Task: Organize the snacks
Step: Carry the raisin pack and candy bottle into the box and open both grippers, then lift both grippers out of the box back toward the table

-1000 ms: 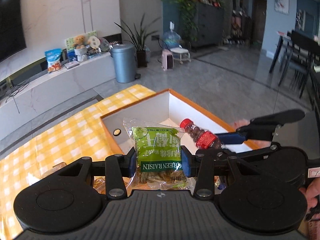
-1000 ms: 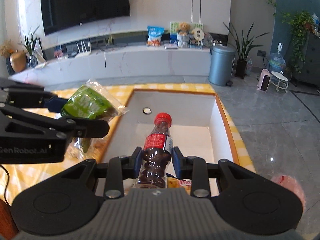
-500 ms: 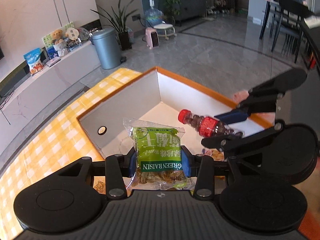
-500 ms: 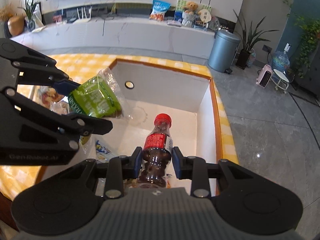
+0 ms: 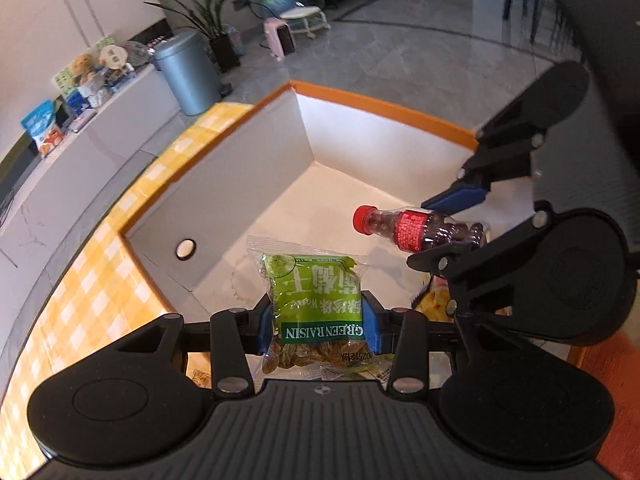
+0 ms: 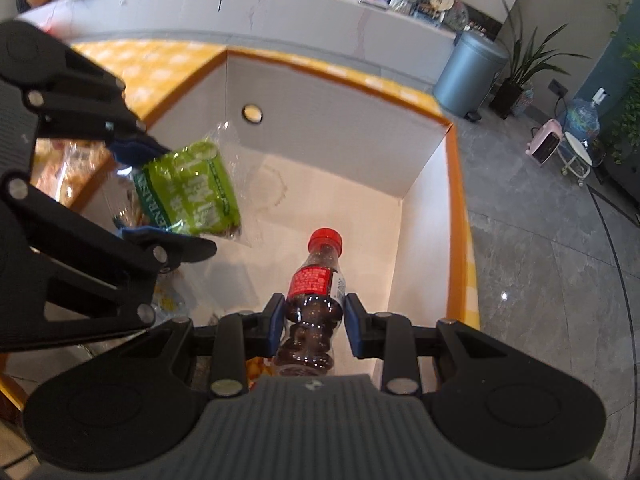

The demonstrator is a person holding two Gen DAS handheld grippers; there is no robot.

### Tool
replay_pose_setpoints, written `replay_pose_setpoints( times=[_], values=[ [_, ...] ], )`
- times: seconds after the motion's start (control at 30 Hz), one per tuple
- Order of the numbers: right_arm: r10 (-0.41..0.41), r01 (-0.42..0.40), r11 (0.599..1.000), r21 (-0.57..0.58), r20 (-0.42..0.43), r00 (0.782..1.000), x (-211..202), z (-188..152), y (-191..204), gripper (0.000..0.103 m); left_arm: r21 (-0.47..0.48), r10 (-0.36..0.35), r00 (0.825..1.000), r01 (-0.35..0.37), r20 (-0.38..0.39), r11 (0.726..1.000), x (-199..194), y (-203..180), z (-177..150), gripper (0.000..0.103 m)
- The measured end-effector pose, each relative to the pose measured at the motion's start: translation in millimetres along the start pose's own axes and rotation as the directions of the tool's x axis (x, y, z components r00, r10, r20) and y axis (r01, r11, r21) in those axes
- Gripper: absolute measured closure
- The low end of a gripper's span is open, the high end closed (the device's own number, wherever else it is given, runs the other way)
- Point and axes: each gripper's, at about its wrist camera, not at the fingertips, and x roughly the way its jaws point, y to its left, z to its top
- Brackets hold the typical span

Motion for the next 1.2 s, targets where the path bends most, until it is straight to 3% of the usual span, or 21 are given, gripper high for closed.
replay_pose_setpoints(
  times=[0.23, 0.43, 0.53, 0.67, 0.87, 1.2],
  values=[
    [0.028, -0.029, 1.0, -0.01, -0.083, 0.996, 17.4, -2.1, 0.1, 0.073, -0.004, -0.027, 0.999, 0.027, -0.021, 1.0, 6.5, 0.9, 1.8, 0.053],
    [0.022, -0.023, 1.0, -0.008, -0.086, 0.996, 11.4, -2.1, -0.1, 0.073, -0.017, -0.043, 0.999, 0.043, -0.011, 0.999, 5.5, 2.2, 2.7, 0.053],
    [0.009, -0.01, 1.0, -0.012, -0.083, 0.997, 7.8, 3.2, 3.6, 0.071, -0.06, -0.055, 0.998, 0.055, -0.002, 0.997, 5.4, 8.5, -1.7, 0.047],
    [-0.009, 0.007, 0.999, -0.032, -0.065, 0.998, -1.8, 0.4, 7.3, 0.063, -0.111, -0.077, 0.997, 0.078, 0.015, 0.991, 2.0, 12.5, -5.9, 0.042],
    [-0.012, 0.011, 1.0, -0.021, -0.051, 0.999, -11.2, 1.1, 12.1, 0.052, -0.086, -0.035, 0.998, 0.039, 0.046, 0.995, -16.2, 8.9, -5.7, 0.032],
    [-0.059, 0.06, 0.998, -0.012, 0.035, 0.998, -45.0, 0.1, 18.2, 0.038, -0.131, 0.007, 0.988, 0.013, 0.156, 0.991, -64.9, 13.0, -10.9, 0.02]
  ],
)
